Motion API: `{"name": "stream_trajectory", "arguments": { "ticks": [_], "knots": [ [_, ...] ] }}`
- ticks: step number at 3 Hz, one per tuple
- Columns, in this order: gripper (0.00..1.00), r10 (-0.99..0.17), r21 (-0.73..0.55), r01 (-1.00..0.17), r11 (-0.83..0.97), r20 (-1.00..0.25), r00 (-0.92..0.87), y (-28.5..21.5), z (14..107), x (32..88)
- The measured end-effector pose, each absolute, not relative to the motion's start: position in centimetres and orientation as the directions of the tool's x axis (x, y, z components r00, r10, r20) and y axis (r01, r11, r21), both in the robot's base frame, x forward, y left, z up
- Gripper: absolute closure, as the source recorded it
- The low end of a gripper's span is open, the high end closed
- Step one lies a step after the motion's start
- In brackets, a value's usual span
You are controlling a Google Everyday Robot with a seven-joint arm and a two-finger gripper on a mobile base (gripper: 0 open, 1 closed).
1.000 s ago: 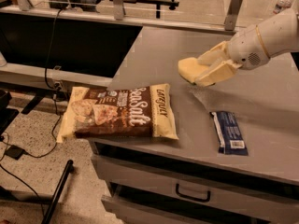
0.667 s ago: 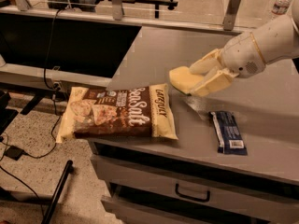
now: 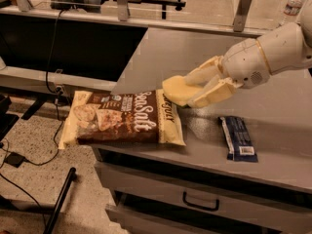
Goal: Move sponge near brown chip bag
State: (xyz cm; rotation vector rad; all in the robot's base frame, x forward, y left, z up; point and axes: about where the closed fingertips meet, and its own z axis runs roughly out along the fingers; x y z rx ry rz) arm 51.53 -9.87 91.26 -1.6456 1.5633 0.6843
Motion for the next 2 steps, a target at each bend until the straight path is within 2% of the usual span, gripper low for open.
{"name": "stream_trajectory", "arguments": {
  "ticks": [2],
  "knots": [
    [1.0,-0.54,-0.208,-0.977,-0.048,-0.817,0.2,-5.7,92.6,50.4]
  ]
}}
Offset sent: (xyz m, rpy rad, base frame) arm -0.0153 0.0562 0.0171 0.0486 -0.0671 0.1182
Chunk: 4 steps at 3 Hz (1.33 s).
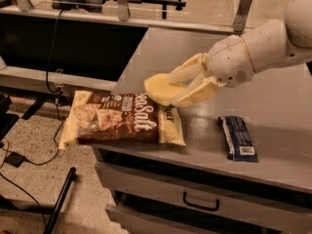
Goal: Move sponge near brown chip bag
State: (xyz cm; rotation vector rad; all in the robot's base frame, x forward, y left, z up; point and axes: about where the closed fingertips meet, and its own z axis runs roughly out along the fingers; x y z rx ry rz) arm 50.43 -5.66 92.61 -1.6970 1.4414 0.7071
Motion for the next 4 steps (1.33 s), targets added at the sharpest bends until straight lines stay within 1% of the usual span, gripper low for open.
{"name": "stream_trajectory", "arguments": {
  "ticks": [1,2,3,4],
  "knots": [
    [0.77,-0.537,-0.192,-0.979,-0.064,-0.82,0.196,-4.1,92.2,49.9],
    [0.48,-0.541,-0.174,-0.983,-0.052,-0.823,0.174,-3.6,91.5,50.0],
    [0.23,-0.549,-0.164,-0.986,-0.037,-0.821,0.157,-3.6,90.8,50.1],
    [0.01,-0.555,-0.157,-0.988,-0.007,-0.821,0.135,-4.4,90.4,50.6]
  ]
}}
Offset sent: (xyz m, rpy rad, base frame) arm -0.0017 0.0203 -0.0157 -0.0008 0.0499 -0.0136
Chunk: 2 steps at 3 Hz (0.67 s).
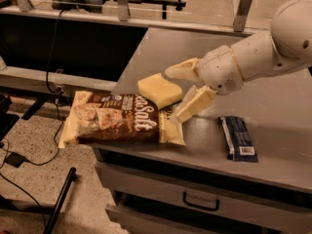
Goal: Move sponge near brown chip bag
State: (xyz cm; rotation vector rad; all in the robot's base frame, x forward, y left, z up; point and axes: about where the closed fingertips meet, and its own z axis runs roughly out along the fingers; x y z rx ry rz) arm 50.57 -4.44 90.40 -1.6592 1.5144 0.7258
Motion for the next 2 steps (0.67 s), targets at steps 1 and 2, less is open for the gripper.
{"name": "stream_trajectory", "arguments": {
  "ticks": [1,2],
  "knots": [
    [0.0,-0.563,-0.166,-0.986,0.026,-0.817,0.123,-6.2,90.0,52.1],
    [0.0,-0.586,-0.173,-0.981,0.088,-0.805,0.089,-8.6,89.1,54.8]
  ]
}}
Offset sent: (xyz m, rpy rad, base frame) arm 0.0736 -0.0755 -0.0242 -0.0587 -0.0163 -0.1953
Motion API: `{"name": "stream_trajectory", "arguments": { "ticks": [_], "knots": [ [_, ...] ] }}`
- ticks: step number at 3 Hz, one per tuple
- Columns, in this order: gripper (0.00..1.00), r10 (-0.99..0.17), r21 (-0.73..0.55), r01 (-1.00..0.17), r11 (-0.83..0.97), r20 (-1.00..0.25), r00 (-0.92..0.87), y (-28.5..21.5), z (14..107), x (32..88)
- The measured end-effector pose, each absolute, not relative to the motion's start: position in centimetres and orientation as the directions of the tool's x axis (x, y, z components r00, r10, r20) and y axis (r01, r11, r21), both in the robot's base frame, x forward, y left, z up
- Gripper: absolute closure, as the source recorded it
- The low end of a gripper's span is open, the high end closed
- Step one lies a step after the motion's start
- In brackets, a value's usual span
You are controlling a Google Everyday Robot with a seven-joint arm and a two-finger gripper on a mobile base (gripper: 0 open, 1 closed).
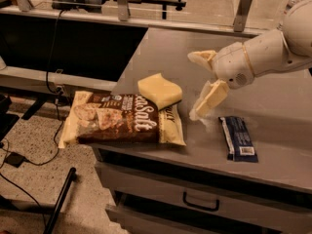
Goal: Move sponge near brown chip bag
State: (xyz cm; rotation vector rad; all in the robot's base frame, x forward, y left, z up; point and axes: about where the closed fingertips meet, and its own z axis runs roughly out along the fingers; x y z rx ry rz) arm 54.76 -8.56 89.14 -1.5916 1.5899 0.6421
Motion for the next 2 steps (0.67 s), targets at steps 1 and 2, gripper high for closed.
{"name": "stream_trajectory", "arguments": {
  "ticks": [1,2],
  "knots": [
    [0.0,-0.608,-0.174,-0.975,0.138,-0.792,0.055,-10.38,88.29,56.88],
    [0.0,-0.611,-0.174,-0.974,0.145,-0.79,0.051,-10.64,88.21,57.12]
  ]
}}
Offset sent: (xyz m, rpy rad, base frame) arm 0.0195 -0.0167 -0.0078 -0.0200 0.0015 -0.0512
